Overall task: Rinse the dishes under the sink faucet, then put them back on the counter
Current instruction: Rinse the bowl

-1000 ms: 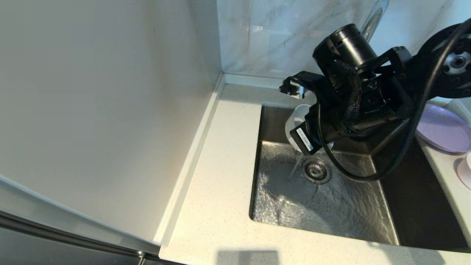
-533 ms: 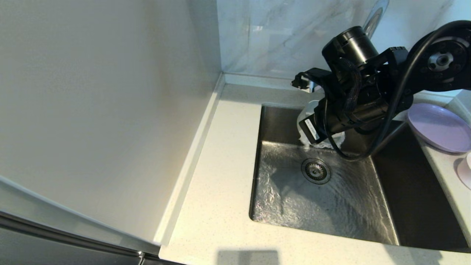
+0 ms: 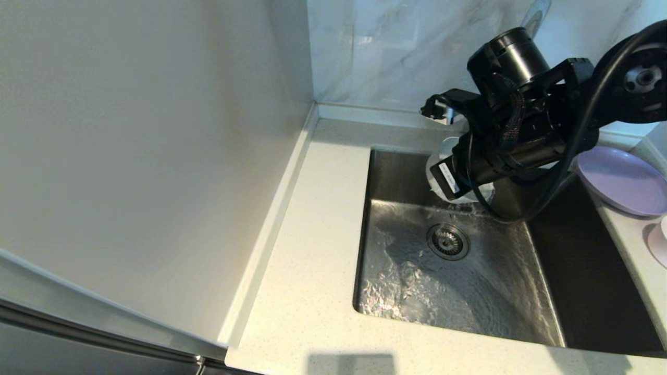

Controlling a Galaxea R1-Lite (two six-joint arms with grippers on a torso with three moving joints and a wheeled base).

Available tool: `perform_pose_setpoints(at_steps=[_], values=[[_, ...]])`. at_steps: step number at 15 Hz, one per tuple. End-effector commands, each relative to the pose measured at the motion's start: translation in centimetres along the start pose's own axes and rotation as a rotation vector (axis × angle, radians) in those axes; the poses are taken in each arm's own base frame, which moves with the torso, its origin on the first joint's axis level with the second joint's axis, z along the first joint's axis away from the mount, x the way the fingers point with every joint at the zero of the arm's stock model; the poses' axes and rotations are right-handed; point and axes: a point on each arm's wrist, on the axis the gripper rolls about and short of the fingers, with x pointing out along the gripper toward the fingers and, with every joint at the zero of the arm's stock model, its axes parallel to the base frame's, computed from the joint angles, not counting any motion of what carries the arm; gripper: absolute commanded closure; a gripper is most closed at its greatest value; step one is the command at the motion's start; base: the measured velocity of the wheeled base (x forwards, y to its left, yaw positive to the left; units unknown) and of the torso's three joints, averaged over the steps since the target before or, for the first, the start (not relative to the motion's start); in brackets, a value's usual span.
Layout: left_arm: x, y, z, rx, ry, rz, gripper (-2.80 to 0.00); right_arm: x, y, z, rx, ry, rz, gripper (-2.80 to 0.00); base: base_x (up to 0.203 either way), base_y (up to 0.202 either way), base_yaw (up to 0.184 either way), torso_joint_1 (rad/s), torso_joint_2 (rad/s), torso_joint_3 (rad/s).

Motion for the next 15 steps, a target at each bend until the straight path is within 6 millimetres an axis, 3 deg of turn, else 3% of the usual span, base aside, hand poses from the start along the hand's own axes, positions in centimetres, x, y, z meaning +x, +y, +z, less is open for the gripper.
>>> perform_pose_setpoints(at_steps=[1,7,11,15], values=[[0.0,0.0,0.0,0.000,0.000,0.000,0.00,-1.3,-1.3,-0.6,0.021,0.002,-0.024,0.00,0.000,0.000,0.000,0.000,0.00,0.000],[0.0,0.0,0.0,0.000,0.000,0.000,0.00,-3.2,-4.8,-4.3,0.105,0.086,-0.079,0.00,0.000,0.000,0.000,0.000,0.00,0.000],[0.0,0.0,0.0,0.000,0.000,0.000,0.00,-4.8,-6.7,-5.5,0.292,0.055,-0.005,0.00,0.000,0.000,0.000,0.000,0.00,0.000],[0.0,0.0,0.0,0.000,0.000,0.000,0.00,-6.9,-11.6,-6.6,0.552,-0.104,0.189,0.00,0.000,0.000,0.000,0.000,0.00,0.000]])
